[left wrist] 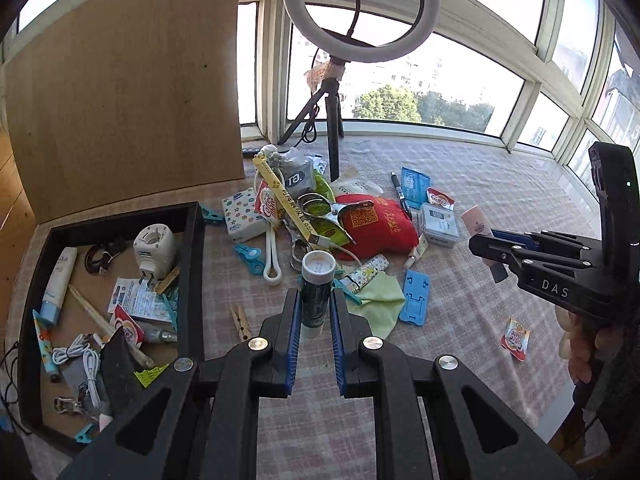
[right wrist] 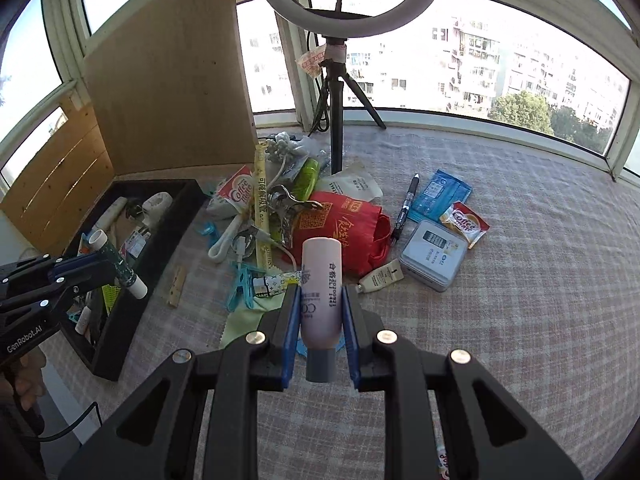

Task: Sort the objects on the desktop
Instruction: 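Carry green tube and pink bottle into the black tray and open both tools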

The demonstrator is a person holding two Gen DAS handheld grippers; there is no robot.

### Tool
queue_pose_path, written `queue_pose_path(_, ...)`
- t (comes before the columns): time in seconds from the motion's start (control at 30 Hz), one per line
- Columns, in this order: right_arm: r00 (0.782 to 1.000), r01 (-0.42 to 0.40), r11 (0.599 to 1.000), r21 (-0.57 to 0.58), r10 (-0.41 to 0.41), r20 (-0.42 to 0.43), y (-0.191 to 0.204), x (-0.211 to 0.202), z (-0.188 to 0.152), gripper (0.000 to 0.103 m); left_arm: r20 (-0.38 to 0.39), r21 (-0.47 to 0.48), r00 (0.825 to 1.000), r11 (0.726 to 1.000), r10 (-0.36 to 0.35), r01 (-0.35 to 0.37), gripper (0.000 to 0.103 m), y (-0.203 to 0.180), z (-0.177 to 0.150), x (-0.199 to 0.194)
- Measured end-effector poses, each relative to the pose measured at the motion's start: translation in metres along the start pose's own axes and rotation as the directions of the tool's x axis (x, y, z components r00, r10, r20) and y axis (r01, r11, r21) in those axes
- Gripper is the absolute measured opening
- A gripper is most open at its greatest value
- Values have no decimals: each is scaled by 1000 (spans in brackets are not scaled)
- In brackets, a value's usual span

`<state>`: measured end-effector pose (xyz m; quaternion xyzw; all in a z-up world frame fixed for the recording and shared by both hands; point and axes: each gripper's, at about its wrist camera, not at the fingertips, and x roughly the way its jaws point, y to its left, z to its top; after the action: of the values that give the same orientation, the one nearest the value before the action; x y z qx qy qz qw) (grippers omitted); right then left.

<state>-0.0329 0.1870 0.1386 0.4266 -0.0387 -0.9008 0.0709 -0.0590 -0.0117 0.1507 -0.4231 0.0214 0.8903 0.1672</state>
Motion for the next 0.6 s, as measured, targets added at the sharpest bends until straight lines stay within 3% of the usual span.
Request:
queue_pose_path(0.3, 992, -115, 988, -99, 119, 35, 102, 6, 26, 20, 37, -92, 994, 991, 102, -99, 13, 80, -18, -42)
queue_pose_path(0.6, 977, -206, 963, -174, 213, 27, 200, 27, 38, 20, 32, -208, 977, 958, 210, -199, 13, 172, -40, -66)
